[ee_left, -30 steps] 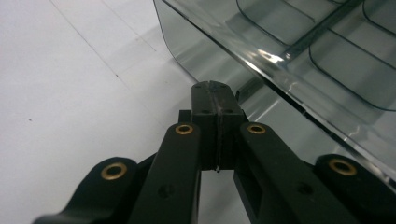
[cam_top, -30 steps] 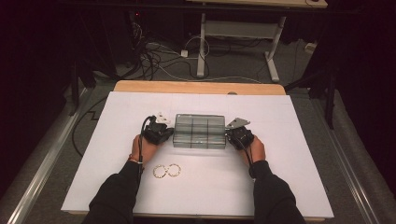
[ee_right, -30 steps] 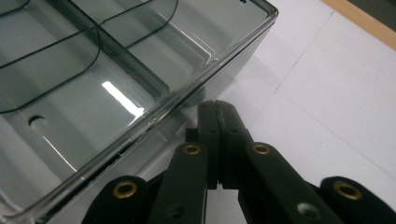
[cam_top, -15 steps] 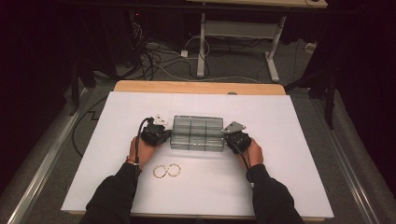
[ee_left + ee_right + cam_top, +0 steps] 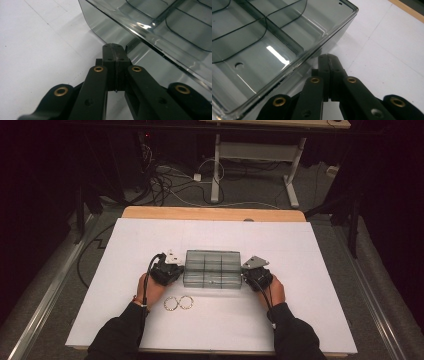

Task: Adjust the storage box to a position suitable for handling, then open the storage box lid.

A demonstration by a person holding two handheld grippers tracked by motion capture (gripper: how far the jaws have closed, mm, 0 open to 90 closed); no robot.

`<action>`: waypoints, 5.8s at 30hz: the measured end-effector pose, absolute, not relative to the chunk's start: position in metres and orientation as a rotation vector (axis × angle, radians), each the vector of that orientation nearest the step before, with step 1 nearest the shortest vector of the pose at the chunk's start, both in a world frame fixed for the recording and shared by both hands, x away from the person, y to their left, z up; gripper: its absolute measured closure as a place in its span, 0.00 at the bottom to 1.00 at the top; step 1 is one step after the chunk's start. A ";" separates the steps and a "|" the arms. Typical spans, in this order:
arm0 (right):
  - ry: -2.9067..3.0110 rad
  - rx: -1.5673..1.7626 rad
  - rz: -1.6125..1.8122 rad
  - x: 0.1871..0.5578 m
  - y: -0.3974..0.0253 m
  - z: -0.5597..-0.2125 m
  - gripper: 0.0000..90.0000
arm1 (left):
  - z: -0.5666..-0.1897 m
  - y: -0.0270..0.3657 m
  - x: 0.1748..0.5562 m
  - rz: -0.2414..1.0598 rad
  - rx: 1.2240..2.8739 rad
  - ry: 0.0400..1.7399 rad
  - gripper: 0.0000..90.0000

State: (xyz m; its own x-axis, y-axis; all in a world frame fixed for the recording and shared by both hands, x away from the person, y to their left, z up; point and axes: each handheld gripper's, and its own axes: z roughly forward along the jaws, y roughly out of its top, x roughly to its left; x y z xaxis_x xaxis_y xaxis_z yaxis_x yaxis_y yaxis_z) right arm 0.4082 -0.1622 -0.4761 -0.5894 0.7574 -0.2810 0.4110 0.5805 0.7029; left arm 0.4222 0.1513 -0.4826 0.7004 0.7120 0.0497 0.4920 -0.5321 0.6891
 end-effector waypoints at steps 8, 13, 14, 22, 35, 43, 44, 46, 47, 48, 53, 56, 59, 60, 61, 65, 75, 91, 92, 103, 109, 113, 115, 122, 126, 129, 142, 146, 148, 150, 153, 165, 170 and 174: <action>2.238 0.917 0.784 0.404 -0.161 -0.476 1.00 | -0.482 0.151 0.417 0.453 2.254 0.908 0.97; 2.241 0.906 0.795 0.404 -0.161 -0.477 1.00 | -0.482 0.152 0.416 0.462 2.255 0.904 0.97; 2.242 0.907 0.796 0.404 -0.161 -0.477 1.00 | -0.482 0.152 0.415 0.463 2.255 0.903 0.97; 2.240 0.894 0.794 0.404 -0.159 -0.477 1.00 | -0.483 0.154 0.414 0.469 2.252 0.905 0.97; 2.161 0.895 0.878 0.395 -0.171 -0.468 1.00 | -0.473 0.159 0.408 0.523 2.227 0.855 0.94; 2.122 0.889 1.053 0.374 -0.193 -0.455 0.97 | -0.456 0.161 0.392 0.607 2.188 0.794 0.91; 2.101 0.880 1.075 0.372 -0.194 -0.451 0.96 | -0.454 0.161 0.390 0.611 2.179 0.788 0.91; 2.081 0.860 1.101 0.367 -0.195 -0.444 0.94 | -0.450 0.162 0.387 0.630 2.169 0.775 0.88; 2.075 0.836 1.099 0.365 -0.194 -0.442 0.92 | -0.448 0.162 0.386 0.652 2.162 0.762 0.88; 2.072 0.824 1.101 0.363 -0.193 -0.439 0.91 | -0.448 0.162 0.386 0.652 2.162 0.762 0.88; 2.057 0.792 1.131 0.356 -0.193 -0.432 0.82 | -0.441 0.164 0.379 0.689 2.132 0.727 0.83; 2.049 0.768 1.140 0.351 -0.193 -0.427 0.75 | -0.438 0.164 0.374 0.693 2.119 0.716 0.80; 2.038 0.756 1.151 0.346 -0.193 -0.423 0.67 | -0.434 0.164 0.370 0.707 2.110 0.693 0.75; 2.042 0.752 1.157 0.345 -0.193 -0.422 0.64 | -0.433 0.164 0.369 0.708 2.110 0.687 0.70; 2.035 0.749 1.156 0.344 -0.193 -0.421 0.59 | -0.432 0.164 0.368 0.711 2.106 0.680 0.70; 2.015 0.745 1.159 0.340 -0.193 -0.420 0.48 | -0.430 0.164 0.364 0.720 2.102 0.663 0.57; 1.956 0.737 1.197 0.330 -0.198 -0.411 0.33 | -0.427 0.163 0.355 0.734 2.079 0.653 0.32; 1.950 0.725 1.222 0.311 -0.218 -0.409 0.30 | -0.427 0.179 0.335 0.746 2.029 0.616 0.25; 1.950 0.718 1.229 0.308 -0.221 -0.409 0.30 | -0.428 0.181 0.334 0.744 2.026 0.613 0.25; 1.946 0.702 1.226 0.298 -0.230 -0.411 0.28 | -0.439 0.190 0.317 0.782 2.052 0.569 0.22; 1.950 0.682 1.202 0.294 -0.237 -0.415 0.28 | -0.447 0.204 0.309 0.778 2.057 0.598 0.22; 1.948 0.685 1.155 0.292 -0.248 -0.421 0.28 | -0.454 0.216 0.303 0.771 2.057 0.638 0.22; 1.949 0.704 1.152 0.292 -0.253 -0.424 0.28 | -0.458 0.220 0.301 0.766 2.062 0.656 0.22; 1.970 0.747 1.153 0.285 -0.260 -0.433 0.28 | -0.472 0.227 0.288 0.746 2.101 0.717 0.22; 1.992 0.746 1.143 0.280 -0.259 -0.439 0.28 | -0.480 0.228 0.283 0.737 2.123 0.749 0.22; 2.018 0.757 1.132 0.277 -0.259 -0.444 0.29 | -0.484 0.229 0.280 0.739 2.121 0.753 0.22; 2.121 0.756 1.131 0.277 -0.246 -0.455 0.45 | -0.475 0.231 0.283 0.624 2.068 0.793 0.24; 2.150 0.725 1.158 0.280 -0.234 -0.455 0.57 | -0.470 0.226 0.293 0.549 2.054 0.830 0.24; 2.194 0.690 1.166 0.283 -0.219 -0.455 0.66 | -0.466 0.221 0.299 0.528 2.055 0.829 0.25; 2.210 0.678 1.167 0.285 -0.214 -0.456 0.70 | -0.462 0.216 0.307 0.498 2.053 0.830 0.27; 2.281 0.630 1.137 0.294 -0.192 -0.461 0.83 | -0.462 0.209 0.319 0.428 2.055 0.824 0.36; 2.381 0.567 1.079 0.324 -0.134 -0.471 1.00 | -0.468 0.178 0.359 0.242 2.122 0.838 0.62; 2.380 0.573 1.067 0.336 -0.120 -0.473 1.00 | -0.469 0.169 0.364 0.242 2.141 0.831 0.65; 2.375 0.578 1.072 0.340 -0.113 -0.474 1.00 | -0.470 0.165 0.366 0.244 2.158 0.837 0.64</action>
State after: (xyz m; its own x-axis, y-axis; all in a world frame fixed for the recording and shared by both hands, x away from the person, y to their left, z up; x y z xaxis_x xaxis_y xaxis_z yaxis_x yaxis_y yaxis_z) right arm 0.3397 -0.1130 -0.4737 -0.8016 0.5473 -0.2408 0.1813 0.6063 0.7743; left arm 0.3662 0.1647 -0.4696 0.7635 0.6384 -0.0978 0.4861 -0.4683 0.7378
